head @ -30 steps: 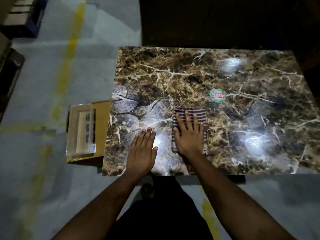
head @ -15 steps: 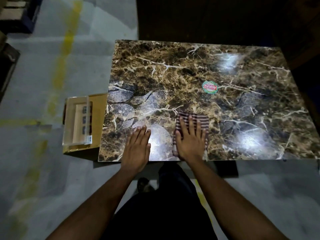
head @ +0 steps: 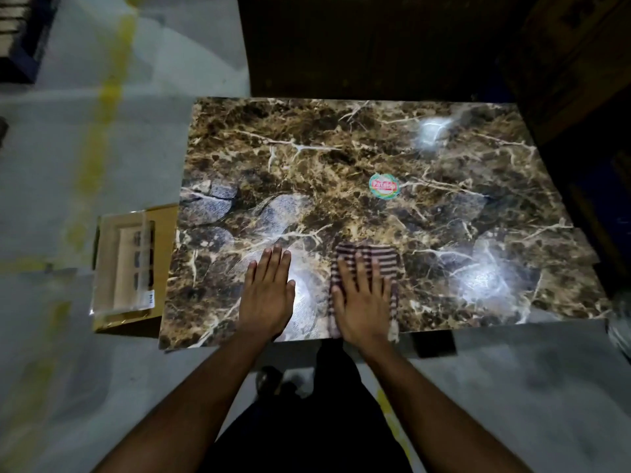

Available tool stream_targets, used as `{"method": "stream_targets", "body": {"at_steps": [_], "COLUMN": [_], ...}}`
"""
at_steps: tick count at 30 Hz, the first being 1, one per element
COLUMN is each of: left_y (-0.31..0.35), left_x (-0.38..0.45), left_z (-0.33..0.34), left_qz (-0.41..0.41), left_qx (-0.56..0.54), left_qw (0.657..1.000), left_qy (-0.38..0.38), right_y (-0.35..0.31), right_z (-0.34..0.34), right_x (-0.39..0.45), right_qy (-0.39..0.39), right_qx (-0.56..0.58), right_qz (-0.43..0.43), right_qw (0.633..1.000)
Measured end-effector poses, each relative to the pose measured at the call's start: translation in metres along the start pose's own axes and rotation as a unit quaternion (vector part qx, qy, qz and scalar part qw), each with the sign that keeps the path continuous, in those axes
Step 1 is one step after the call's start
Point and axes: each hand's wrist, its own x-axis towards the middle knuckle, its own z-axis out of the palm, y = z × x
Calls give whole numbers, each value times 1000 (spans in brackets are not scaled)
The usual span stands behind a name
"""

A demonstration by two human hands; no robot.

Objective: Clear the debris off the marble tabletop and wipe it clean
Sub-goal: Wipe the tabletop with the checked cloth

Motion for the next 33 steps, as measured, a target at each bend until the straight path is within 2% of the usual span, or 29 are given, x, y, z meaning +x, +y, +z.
{"method": "stream_targets", "body": {"at_steps": [5,8,10,13,16,19,22,26,29,31,33], "left_y": [10,12,16,24,31,34,35,36,39,40,40], "left_x": [14,26,34,48,65,80,89,97,108,115,126], "left_z": [-1,-4,-6,-5,-4,-1,-1,-3,-3,-2,-2], "left_qz": [9,10,6,0,14,16,17,4,-5,-12,-23], "left_qx": [11,8,-4,-13,1,9,12,11,2,1,-3], "left_qw": [1000,1000,1000,1000,1000,1000,1000,1000,1000,1000,1000], "left_qy": [6,7,3,-1,-15,-15,-8,-6,-4,4,9], "right_y": [-23,-3,14,12,-9,-17,-1,12,-6,-20,-25], "right_z": [-6,-16,-19,-17,-14,-20,-27,-27,-24,-29,-36], "right_x": [61,99,94,65,81,143,182,152,156,189,231], "right_qy": [-11,-1,12,5,-5,-19,-9,18,-6,-12,-24], "right_qx": [14,11,12,7,27,14,2,15,22,22,4], "right_qz": [-118,-49,0,17,-64,-156,-100,-63,-109,-173,-188], "right_qw": [993,999,1000,1000,998,987,995,998,994,985,982]}}
